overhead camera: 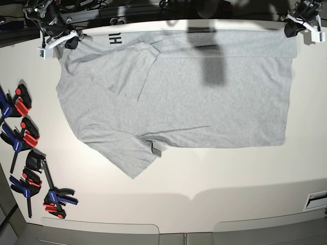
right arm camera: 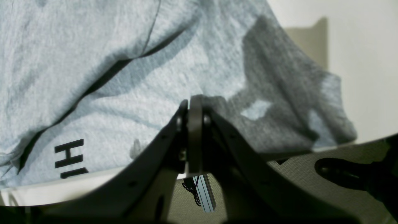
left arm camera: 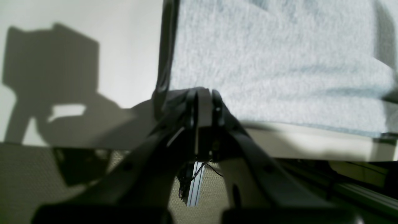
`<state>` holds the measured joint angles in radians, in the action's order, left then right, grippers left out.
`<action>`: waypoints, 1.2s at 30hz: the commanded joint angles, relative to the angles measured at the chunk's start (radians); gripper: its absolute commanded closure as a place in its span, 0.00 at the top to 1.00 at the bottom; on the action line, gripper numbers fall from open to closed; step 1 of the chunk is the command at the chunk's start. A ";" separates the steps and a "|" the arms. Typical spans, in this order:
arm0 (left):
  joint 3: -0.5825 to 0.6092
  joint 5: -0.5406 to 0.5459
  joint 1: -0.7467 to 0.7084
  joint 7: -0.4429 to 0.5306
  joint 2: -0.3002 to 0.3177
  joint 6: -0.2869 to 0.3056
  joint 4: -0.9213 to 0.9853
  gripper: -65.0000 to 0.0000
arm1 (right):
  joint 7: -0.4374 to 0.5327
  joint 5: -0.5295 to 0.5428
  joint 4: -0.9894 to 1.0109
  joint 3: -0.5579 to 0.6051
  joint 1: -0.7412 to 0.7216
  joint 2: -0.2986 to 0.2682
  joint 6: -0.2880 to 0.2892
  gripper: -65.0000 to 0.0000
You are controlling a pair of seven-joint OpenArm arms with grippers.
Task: Fold the T-shirt properly
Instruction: 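Hold the collar edge with both grippers and pull it taut, then move the right gripper to the shirt's side seam and grasp it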
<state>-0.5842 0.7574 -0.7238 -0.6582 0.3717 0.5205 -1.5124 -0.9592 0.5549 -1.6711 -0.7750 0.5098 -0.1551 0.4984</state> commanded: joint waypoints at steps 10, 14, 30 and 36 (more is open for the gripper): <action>0.001 -0.020 -0.049 -0.082 0.003 -0.019 -0.024 0.00 | -0.034 0.026 -0.013 -0.007 0.008 -0.010 0.000 0.00; 0.001 -0.020 -0.049 -0.082 0.003 -0.020 -0.127 0.00 | -0.032 0.029 -0.073 -0.007 0.008 -0.010 -0.001 0.00; 0.002 -0.158 -0.032 -0.006 0.008 -0.077 -0.456 0.30 | 0.088 0.002 -0.282 -0.003 -0.321 -0.062 -0.002 0.48; 0.002 -0.192 -0.033 -0.006 0.011 -0.083 -0.455 0.30 | 0.084 -0.005 0.080 0.055 -0.603 -0.233 0.000 0.48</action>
<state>-0.5751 0.5560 -0.7490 -0.6846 0.3737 0.4427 -1.9526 -0.8970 0.5381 -1.5650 -0.7147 -0.0818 -0.3695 0.4988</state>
